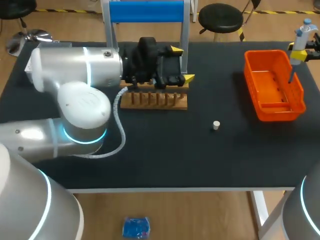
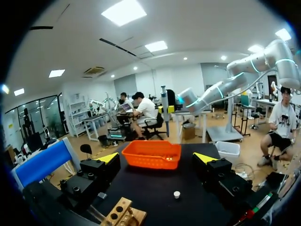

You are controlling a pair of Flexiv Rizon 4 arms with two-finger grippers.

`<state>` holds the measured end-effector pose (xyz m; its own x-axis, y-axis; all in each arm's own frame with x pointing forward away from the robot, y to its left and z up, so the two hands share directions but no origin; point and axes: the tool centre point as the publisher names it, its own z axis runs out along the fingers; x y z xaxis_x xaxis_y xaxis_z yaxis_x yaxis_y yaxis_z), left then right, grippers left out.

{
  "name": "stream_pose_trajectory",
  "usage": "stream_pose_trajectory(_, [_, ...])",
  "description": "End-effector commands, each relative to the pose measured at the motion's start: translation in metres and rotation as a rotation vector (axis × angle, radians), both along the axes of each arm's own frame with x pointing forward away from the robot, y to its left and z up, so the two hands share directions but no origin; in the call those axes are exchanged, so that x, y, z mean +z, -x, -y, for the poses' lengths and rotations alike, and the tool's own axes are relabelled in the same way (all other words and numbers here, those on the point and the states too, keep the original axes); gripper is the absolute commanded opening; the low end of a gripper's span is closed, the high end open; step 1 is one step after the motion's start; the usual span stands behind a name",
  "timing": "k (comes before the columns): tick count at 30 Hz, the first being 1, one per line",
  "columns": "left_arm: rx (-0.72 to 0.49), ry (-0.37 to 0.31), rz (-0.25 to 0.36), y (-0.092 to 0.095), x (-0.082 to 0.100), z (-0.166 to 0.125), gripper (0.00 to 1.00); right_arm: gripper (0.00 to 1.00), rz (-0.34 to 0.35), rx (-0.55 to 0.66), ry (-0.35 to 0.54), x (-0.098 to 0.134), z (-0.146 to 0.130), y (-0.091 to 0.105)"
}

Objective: Invert the test tube, pick up the pipette, mount the tip to pipette, aspirate from beaker and dispense into the tube, eject the tip, return the pipette, and cap with the stopper.

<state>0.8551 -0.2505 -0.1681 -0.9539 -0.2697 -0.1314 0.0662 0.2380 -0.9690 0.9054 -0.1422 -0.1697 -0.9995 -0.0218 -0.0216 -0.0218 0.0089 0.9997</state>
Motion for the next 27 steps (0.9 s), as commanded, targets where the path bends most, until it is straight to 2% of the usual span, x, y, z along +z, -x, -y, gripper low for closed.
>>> stream_pose_trajectory(1, [-0.084,0.159,0.033,0.005,0.001,-0.020,1.00,0.00,0.000,0.000,0.004,0.001,0.000,0.000])
stream_pose_trajectory(4, [-0.032,0.151,0.021,0.009,0.002,-0.021,1.00,0.00,0.000,0.000,0.004,0.001,0.000,0.000])
stream_pose_trajectory(9, [0.021,0.176,0.020,0.014,-0.004,-0.026,1.00,0.00,0.000,0.000,0.004,0.001,0.000,0.000])
stream_pose_trajectory(14, [0.038,0.192,-0.001,0.017,-0.017,-0.027,1.00,0.00,0.000,0.000,0.004,0.001,0.000,0.000])
stream_pose_trajectory(17, [0.018,0.202,0.003,0.018,-0.018,-0.027,1.00,0.00,0.000,0.000,0.004,0.001,0.000,0.000])
stream_pose_trajectory(19, [0.000,0.210,0.014,0.018,-0.019,-0.028,1.00,0.00,0.000,0.000,0.004,0.001,0.000,0.000])
stream_pose_trajectory(27, [0.034,0.185,-0.014,0.015,-0.009,-0.041,1.00,0.00,0.000,0.000,0.004,0.001,0.000,0.000])
